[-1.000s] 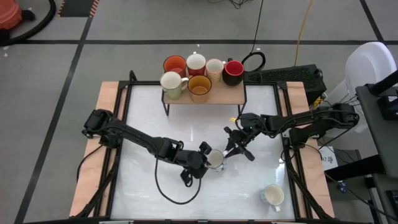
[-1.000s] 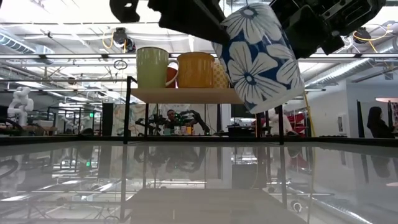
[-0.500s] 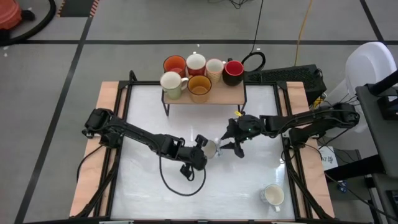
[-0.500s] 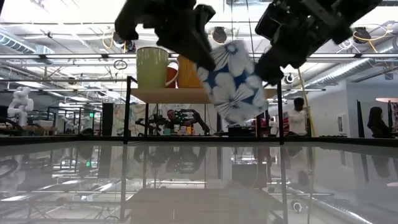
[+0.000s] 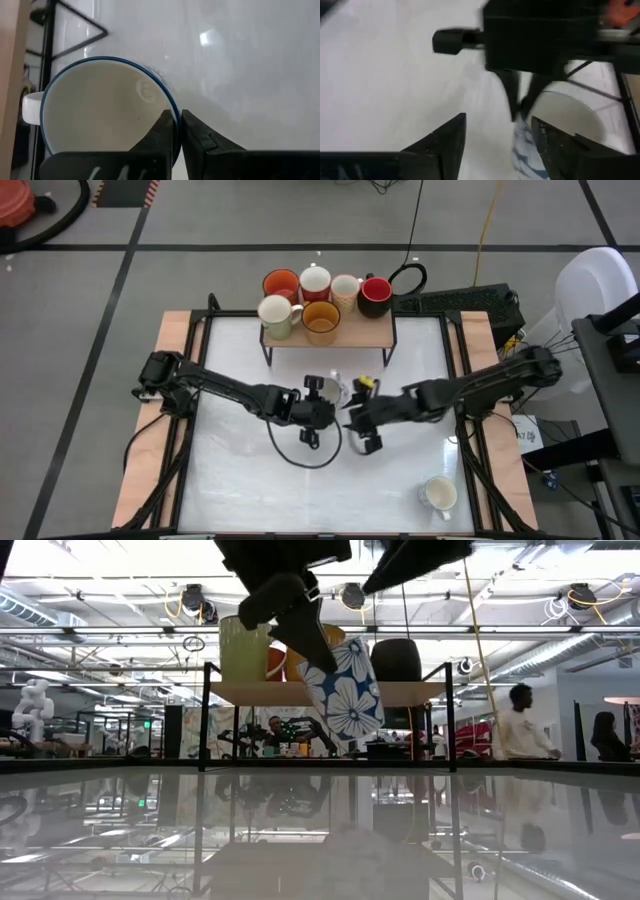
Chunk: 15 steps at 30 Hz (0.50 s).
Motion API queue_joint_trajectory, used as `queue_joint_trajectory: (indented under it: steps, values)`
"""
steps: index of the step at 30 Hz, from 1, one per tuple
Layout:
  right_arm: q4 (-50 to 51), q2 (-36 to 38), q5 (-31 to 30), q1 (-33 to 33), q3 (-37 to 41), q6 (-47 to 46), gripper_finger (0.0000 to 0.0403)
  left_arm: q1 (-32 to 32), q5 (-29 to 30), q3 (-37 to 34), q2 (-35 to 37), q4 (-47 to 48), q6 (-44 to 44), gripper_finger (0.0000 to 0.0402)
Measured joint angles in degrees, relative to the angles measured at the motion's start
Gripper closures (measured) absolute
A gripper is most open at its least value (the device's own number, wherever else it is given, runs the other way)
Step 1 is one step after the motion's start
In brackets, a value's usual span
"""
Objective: Place coffee mugs
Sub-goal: Put the blue patterned mug on the shelf
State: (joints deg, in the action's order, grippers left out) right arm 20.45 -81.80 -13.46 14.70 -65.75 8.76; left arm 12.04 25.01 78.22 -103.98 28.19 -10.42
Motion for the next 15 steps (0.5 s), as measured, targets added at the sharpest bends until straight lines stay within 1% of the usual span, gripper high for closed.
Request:
queue_joint_trajectory:
  steps: [3, 7, 10, 12, 15]
  values:
    - [2.69, -6.18, -0.52, 0.28, -4.74, 2.33, 0.0213, -0.67, 0.22, 0.00, 0.00, 0.04, 2.43, 0.0384]
    - [5.58, -12.23, -8.31, 0.32, -8.33, 6.51, 0.0224, -0.90, 0.23, 0.00, 0.01, 0.86, 4.48, 0.0384]
    - [5.41, -13.79, -12.38, 0.30, -9.08, 8.85, 0.0227, -0.72, 0.24, 0.00, 0.00, 1.60, 5.43, 0.0384]
    - [4.43, -13.82, -13.57, 0.30, -9.16, 9.97, 0.0227, -0.66, 0.30, 0.00, 0.00, 1.78, 5.65, 0.0384]
    - [4.26, -13.77, -13.59, 0.02, -9.20, 11.83, 0.0229, -0.66, 0.31, 0.00, 0.00, 1.70, 5.41, 0.0384]
